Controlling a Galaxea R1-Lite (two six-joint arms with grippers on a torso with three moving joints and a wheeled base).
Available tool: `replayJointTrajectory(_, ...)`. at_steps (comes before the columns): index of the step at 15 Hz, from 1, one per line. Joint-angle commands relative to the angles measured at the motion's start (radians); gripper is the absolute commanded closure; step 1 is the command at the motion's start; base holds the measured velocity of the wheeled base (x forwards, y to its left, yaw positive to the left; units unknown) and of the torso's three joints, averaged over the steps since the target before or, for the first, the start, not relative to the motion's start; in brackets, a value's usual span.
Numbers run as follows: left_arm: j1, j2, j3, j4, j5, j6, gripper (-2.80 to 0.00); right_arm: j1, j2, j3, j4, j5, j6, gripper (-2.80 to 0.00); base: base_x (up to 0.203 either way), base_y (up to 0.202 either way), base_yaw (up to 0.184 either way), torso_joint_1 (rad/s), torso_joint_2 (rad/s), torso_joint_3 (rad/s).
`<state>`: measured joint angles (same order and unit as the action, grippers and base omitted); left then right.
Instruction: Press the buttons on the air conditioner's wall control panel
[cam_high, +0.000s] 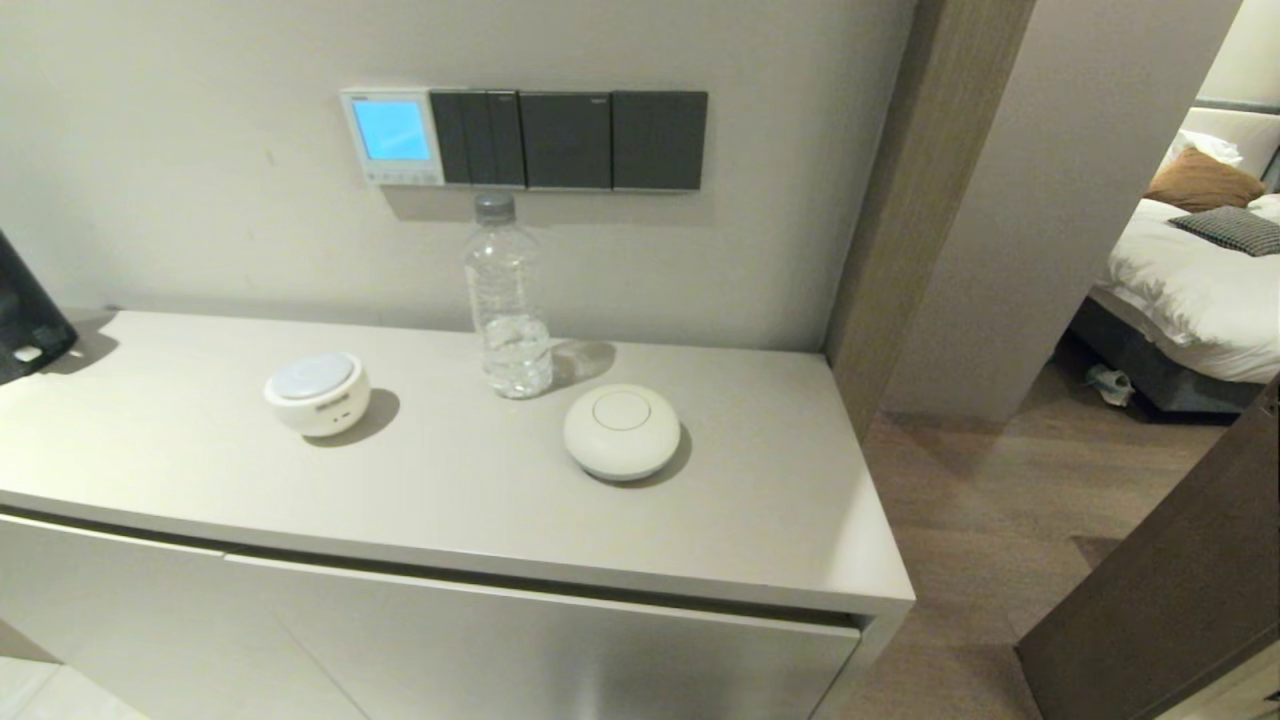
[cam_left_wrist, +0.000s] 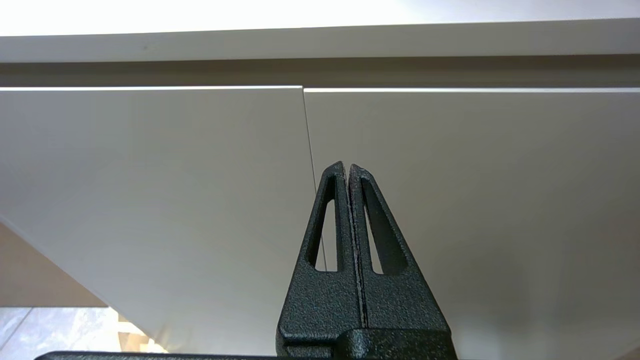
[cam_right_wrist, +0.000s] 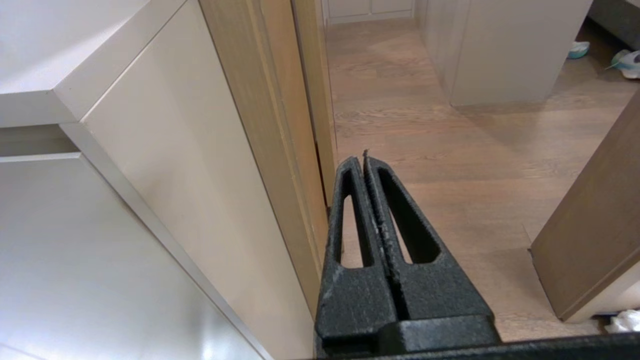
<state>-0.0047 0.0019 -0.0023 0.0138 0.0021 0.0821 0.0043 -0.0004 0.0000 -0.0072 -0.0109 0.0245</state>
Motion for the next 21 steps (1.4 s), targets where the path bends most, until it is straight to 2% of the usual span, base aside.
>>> replayJointTrajectory(1, 0.0, 0.0, 0.002, 0.003, -0.001, -0.001, 0.0, 0.0, 0.0, 0.003, 0.0, 0.0, 0.0, 0.0, 0.0, 0.0, 0.0, 0.0, 0.0, 0.0)
replayJointTrajectory(6, 0.0, 0.0, 0.002, 0.0, -0.004, -0.009, 0.0, 0.0, 0.0, 0.003, 0.0, 0.0, 0.0, 0.0, 0.0, 0.0, 0.0, 0.0, 0.0, 0.0)
replayJointTrajectory(9, 0.0, 0.0, 0.002, -0.002, -0.004, -0.064, 0.0, 0.0, 0.0, 0.003, 0.0, 0.0, 0.0, 0.0, 0.0, 0.0, 0.0, 0.0, 0.0, 0.0)
replayJointTrajectory(21, 0.0, 0.001, 0.003, -0.003, -0.004, -0.078, 0.0, 0.0, 0.0, 0.003, 0.0, 0.0, 0.0, 0.0, 0.0, 0.0, 0.0, 0.0, 0.0, 0.0)
